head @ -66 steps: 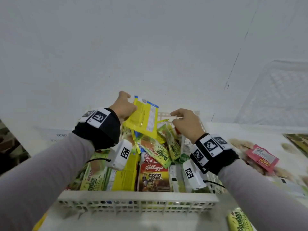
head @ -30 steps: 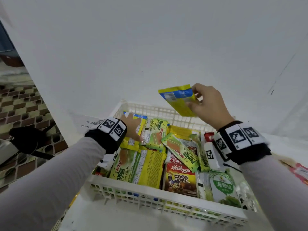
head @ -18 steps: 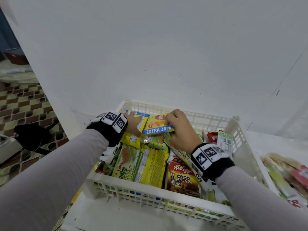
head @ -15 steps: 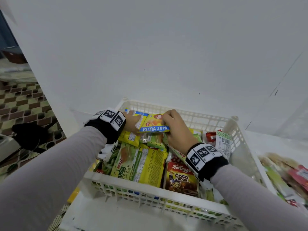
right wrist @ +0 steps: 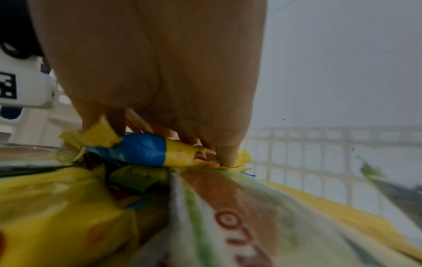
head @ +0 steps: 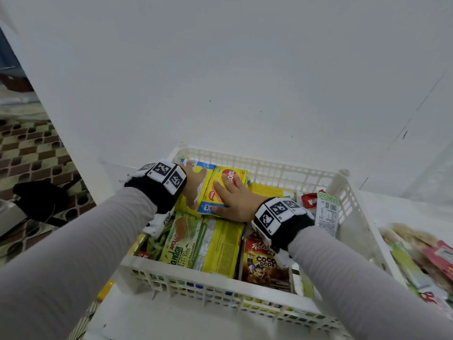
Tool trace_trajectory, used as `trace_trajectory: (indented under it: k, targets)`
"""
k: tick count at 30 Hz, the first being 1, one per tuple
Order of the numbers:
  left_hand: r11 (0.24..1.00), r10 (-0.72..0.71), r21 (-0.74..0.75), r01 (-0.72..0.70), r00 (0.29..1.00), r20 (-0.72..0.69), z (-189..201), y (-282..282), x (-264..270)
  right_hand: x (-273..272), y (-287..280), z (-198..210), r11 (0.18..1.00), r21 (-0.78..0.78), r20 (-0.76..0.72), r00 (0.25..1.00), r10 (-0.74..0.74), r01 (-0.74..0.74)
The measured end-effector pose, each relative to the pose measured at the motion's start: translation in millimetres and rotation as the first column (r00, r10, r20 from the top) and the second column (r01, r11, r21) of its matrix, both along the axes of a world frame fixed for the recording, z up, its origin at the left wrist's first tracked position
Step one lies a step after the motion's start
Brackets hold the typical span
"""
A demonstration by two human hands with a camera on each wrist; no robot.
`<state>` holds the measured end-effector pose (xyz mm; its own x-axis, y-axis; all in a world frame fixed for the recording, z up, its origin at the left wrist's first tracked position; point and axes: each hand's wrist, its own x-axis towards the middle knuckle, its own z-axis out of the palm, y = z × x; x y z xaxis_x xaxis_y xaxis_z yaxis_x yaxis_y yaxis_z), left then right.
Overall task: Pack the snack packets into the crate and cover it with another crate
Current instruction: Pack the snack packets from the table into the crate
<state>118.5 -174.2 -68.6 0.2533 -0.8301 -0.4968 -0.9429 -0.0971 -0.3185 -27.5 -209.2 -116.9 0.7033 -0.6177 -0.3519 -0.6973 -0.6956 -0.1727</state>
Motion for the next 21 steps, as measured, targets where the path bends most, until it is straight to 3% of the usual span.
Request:
trace_trajectory:
  k: [5,8,10,12,14,17,21]
  targets:
    - [1.0,-0.002,0.004,0.002,1.0,0.023,3,-2,-2,7,6,4,0.999,-0.019,-0.004,1.0,-0.03,0.03]
    - [0.999,-0.05,-0.016,0.052,0.994,0.095,6,-1,-5,-5,5,22,0.999,0.021,0.227,0.973,-0.035,0.031]
    - [0.994,-0.095,-0.045,0.101,0.987,0.126,11,-1,-8,-22,1,39,0.995,0.057,0.413,0.906,-0.094,0.077]
    - [0.987,-0.124,-0.093,0.132,0.989,0.086,20,-3,-16,-45,-7,58,0.989,0.027,0.49,0.86,-0.142,0.149]
    - [0.957,-0.216,-0.202,0.206,0.976,-0.029,32,-8,-30,-72,-18,73,0.977,-0.01,0.457,0.87,-0.184,0.212]
    - [0.886,-0.402,-0.333,0.324,0.893,-0.202,41,-10,-62,-107,-31,85,0.946,-0.015,0.279,0.91,-0.308,0.325]
    - [0.785,-0.614,-0.32,0.53,0.735,-0.288,33,-8,-116,-131,-33,85,0.911,-0.05,0.008,0.913,-0.409,0.409]
